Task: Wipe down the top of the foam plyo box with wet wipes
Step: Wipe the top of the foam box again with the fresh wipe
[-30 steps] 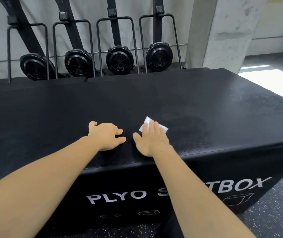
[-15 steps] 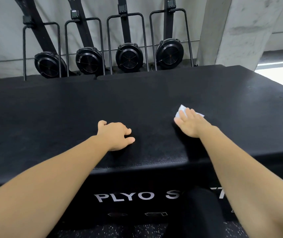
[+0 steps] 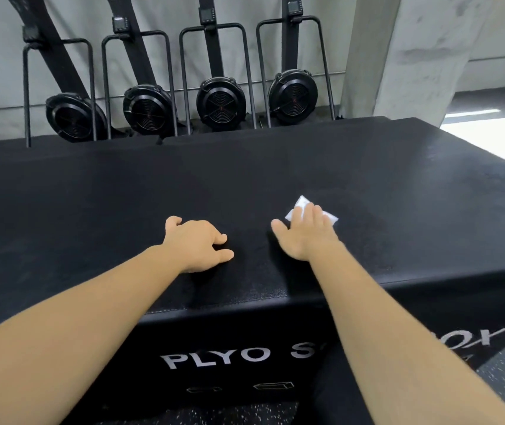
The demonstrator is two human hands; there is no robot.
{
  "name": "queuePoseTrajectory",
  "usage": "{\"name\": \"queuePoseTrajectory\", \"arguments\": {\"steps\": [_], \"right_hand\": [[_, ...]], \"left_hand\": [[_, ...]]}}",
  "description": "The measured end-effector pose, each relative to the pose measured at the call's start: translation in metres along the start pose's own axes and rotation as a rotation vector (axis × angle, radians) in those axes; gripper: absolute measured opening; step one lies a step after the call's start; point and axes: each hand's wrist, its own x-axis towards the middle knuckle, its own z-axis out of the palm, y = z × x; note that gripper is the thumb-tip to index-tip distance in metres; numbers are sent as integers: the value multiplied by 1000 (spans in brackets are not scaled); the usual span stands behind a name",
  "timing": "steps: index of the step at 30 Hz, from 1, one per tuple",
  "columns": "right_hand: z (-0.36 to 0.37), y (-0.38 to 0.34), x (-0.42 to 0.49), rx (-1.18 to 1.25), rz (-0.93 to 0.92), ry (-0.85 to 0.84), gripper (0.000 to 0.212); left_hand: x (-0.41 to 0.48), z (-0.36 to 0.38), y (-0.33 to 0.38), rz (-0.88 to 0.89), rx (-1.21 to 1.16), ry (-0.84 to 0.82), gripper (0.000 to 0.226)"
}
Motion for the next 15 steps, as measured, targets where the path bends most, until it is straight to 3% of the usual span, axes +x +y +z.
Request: {"name": "queuePoseTrajectory", "arguments": {"steps": [4,8,10,15], "right_hand": [[14,-44,-20,-13,-105,-17,77],[20,-55,-20,-65,-184,-89,76],[15,-42,-13,-48,-240,-82,72],[0,20,23,29,-199,46,54]], "left_hand": [[7,-10,3,-12,-29,109,24],[23,-17,10,-108,2,216,27],[32,-18,16,-102,6,187,22],[50,-20,25,-82,8,-53,71]]}}
